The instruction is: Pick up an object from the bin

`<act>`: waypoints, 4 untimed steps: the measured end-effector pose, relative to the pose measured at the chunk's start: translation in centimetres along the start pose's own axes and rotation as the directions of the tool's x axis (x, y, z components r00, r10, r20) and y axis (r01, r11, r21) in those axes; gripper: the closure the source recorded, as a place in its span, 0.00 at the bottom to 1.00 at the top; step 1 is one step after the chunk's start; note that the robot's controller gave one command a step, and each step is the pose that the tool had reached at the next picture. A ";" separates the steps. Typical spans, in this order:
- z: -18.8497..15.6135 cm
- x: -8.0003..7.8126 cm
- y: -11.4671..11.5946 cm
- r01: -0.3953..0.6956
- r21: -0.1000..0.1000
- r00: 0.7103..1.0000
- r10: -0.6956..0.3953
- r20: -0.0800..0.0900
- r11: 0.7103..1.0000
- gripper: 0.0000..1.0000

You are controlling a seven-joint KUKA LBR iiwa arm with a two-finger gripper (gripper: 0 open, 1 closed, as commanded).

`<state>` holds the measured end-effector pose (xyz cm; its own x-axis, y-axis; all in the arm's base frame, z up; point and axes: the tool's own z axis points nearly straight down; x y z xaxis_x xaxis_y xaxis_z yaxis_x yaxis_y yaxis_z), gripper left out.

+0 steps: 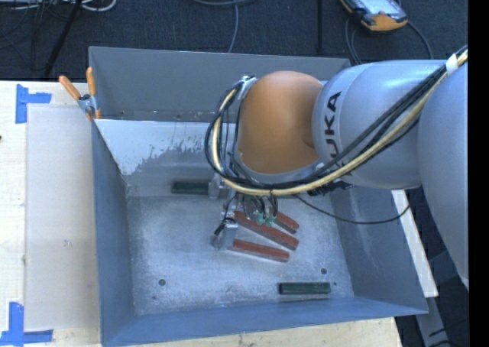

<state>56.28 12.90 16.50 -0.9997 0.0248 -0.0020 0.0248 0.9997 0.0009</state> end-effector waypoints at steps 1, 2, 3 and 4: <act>0.6 0.8 -6.8 0.133 0.001 0.991 -0.133 -0.006 0.991 0.00; 5.2 2.4 -8.2 0.081 0.000 0.997 -0.081 -0.004 0.997 0.00; 9.5 2.1 -8.7 0.022 -0.001 1.000 -0.022 0.000 1.000 0.00; 9.2 3.3 -8.3 -0.039 -0.001 0.999 0.039 0.008 0.999 1.00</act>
Offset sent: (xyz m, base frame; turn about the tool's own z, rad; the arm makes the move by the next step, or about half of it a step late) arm -0.0266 -0.0825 -0.0511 -0.0792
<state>52.80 4.65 7.33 -0.9979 0.0636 -0.0100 0.0636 0.9980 0.0017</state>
